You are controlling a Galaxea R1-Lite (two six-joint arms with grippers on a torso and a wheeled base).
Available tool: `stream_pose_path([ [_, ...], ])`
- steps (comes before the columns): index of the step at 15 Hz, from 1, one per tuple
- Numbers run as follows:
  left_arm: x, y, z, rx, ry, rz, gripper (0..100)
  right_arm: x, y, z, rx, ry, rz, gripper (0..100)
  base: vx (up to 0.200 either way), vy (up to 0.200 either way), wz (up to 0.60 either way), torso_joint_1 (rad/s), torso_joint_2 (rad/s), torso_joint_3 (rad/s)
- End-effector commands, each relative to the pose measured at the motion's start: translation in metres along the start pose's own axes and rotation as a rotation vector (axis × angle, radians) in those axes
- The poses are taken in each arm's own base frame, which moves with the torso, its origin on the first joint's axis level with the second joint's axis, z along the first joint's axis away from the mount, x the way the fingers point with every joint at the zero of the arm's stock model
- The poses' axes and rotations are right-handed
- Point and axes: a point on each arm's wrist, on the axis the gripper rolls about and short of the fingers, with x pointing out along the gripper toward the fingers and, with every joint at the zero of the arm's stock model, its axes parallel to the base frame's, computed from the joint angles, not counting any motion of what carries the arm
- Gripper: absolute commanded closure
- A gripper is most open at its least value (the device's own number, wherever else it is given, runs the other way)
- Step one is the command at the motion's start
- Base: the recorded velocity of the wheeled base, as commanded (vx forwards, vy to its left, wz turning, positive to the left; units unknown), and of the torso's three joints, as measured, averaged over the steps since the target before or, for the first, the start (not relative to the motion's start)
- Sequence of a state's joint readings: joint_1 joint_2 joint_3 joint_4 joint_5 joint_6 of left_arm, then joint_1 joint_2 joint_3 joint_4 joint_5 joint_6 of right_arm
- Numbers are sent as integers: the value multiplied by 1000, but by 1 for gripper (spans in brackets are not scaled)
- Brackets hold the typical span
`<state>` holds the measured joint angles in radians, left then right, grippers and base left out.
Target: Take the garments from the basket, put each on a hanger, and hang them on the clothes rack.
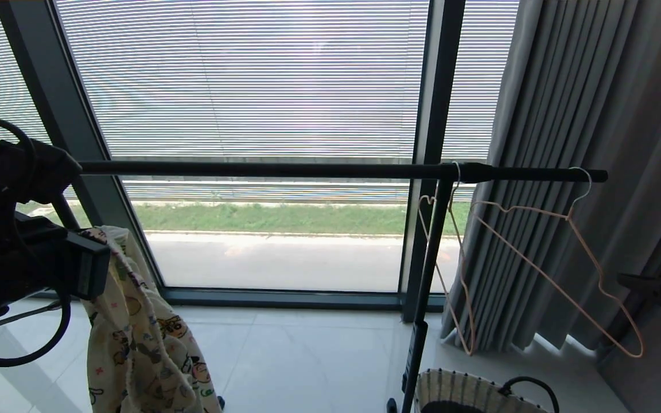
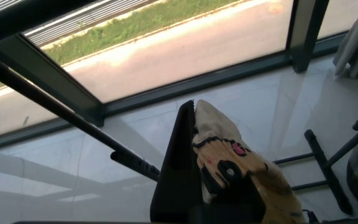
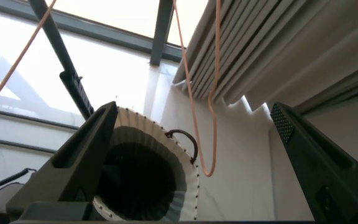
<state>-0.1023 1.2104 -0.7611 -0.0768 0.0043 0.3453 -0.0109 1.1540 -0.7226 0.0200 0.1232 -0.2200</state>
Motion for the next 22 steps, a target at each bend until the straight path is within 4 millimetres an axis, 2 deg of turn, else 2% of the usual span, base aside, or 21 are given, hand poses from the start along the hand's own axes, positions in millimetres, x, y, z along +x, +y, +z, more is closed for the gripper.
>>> stream_pose_path([
  [1,1,-1,-1,1,3,-3,100,0,0,0,1,0,4,0,0,0,0,0,0,0],
  [4,1,-1,-1,-1,4,-3,100,5,-4,6,11,-7,37,0,0,0,0,0,0,0],
  [6,0,-1,-1,-3,4,0,100,18,-17,17,32,4,63,0,0,0,0,0,0,0],
  [9,-3,0,-1,-3,-7,4,100,41,-38,16,50,73,102,0,0,0,0,0,0,0],
  [11,-6,0,0,-5,-15,7,100,60,-55,4,-11,112,158,0,0,0,0,0,0,0],
  [13,-10,0,1,-6,-31,9,100,75,-63,-10,-55,148,213,0,0,0,0,0,0,0],
  [15,-27,0,2,-13,-79,7,100,94,-68,-25,-38,171,290,0,0,0,0,0,0,0],
  [18,-50,-5,-11,-24,-24,-27,100,124,-74,-44,-42,159,283,0,0,0,0,0,0,0],
  [20,-67,-7,-10,-63,-10,-117,100,140,-78,-51,-48,141,275,0,0,0,0,0,0,0],
  [22,-68,-6,-9,-70,-6,-130,100,148,-80,-54,-43,144,277,0,0,0,0,0,0,0],
])
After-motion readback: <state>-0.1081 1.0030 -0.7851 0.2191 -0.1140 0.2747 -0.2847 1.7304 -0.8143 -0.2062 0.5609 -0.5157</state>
